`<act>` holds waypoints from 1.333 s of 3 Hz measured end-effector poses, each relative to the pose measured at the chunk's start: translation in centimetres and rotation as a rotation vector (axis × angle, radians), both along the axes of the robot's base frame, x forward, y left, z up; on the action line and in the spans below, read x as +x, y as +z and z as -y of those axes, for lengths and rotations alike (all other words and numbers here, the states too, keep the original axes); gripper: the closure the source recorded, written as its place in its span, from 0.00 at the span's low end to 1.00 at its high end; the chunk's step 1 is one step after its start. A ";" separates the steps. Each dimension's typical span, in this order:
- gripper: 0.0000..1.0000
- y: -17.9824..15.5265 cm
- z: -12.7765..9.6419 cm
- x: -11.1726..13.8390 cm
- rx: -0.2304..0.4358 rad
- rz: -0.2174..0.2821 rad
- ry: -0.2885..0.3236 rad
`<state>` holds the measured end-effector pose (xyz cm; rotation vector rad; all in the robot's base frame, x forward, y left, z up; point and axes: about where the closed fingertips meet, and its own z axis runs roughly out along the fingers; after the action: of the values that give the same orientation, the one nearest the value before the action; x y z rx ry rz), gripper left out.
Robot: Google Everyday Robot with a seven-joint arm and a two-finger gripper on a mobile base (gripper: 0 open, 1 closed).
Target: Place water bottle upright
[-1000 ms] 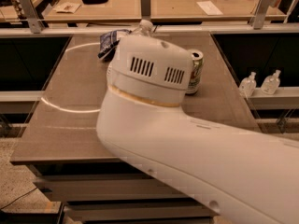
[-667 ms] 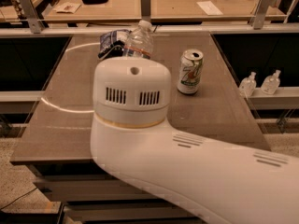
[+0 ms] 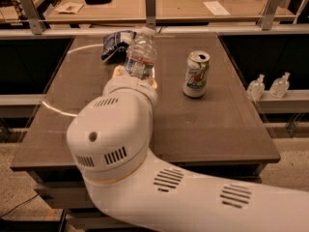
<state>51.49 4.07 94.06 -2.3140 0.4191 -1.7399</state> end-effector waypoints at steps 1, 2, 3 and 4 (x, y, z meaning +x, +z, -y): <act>1.00 -0.6 0.0 -0.6 -0.020 0.066 -0.033; 1.00 -1.6 0.1 -1.4 -0.053 0.107 -0.053; 1.00 -2.7 -0.7 -2.4 -0.133 0.202 -0.057; 1.00 -2.6 -1.0 -2.7 -0.176 0.293 -0.078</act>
Offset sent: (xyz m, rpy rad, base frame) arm -0.0262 -0.0012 -0.0270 -0.0948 -0.1611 -0.0783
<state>48.80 5.06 91.49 -2.1260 0.3173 -2.1927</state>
